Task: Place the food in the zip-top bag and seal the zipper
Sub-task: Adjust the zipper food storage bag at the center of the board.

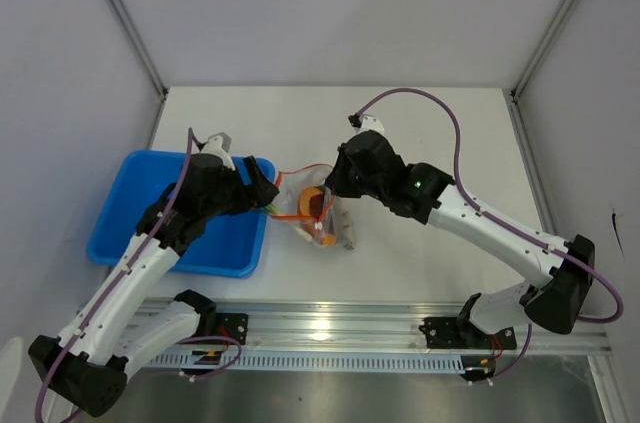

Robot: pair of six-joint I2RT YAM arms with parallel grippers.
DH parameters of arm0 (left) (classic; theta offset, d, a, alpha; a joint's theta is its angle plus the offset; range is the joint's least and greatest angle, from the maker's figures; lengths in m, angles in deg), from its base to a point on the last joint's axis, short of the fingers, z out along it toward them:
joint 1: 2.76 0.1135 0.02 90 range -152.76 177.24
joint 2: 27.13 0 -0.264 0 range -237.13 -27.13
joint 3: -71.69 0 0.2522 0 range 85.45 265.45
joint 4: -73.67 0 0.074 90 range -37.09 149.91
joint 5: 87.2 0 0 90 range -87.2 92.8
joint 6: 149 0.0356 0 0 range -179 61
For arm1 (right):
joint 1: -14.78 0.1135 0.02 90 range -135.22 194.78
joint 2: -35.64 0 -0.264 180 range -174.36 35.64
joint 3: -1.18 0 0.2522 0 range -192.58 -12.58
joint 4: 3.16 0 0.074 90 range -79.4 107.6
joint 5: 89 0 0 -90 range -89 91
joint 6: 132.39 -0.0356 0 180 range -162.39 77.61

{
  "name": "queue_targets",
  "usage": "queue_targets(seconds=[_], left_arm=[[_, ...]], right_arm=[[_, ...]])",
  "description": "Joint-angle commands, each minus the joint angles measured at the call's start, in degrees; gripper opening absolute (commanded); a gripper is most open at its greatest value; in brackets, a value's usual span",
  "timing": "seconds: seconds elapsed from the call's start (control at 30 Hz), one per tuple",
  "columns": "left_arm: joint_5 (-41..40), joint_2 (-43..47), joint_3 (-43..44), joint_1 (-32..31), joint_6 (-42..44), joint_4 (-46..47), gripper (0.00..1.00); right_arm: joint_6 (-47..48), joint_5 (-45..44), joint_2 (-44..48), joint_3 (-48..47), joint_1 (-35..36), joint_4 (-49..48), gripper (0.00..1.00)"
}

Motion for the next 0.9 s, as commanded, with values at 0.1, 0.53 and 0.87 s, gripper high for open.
queue_targets(seconds=[0.1, 0.53, 0.87], left_arm=[[1.8, -1.79, -1.47, 0.34, -1.12, 1.82, 0.9], [4.78, -7.33, -3.14, 1.49, -2.53, 7.26, 0.66], [4.87, -9.53, -3.49, 1.57, -2.53, 7.97, 0.34]], right_arm=[[0.85, 0.01, 1.17, -1.55, 0.27, -2.61, 0.0], [0.85, -0.96, 2.4, -1.11, 0.1, -2.0, 0.0], [0.85, -1.04, 2.31, -1.02, -0.25, -1.99, 0.0]])
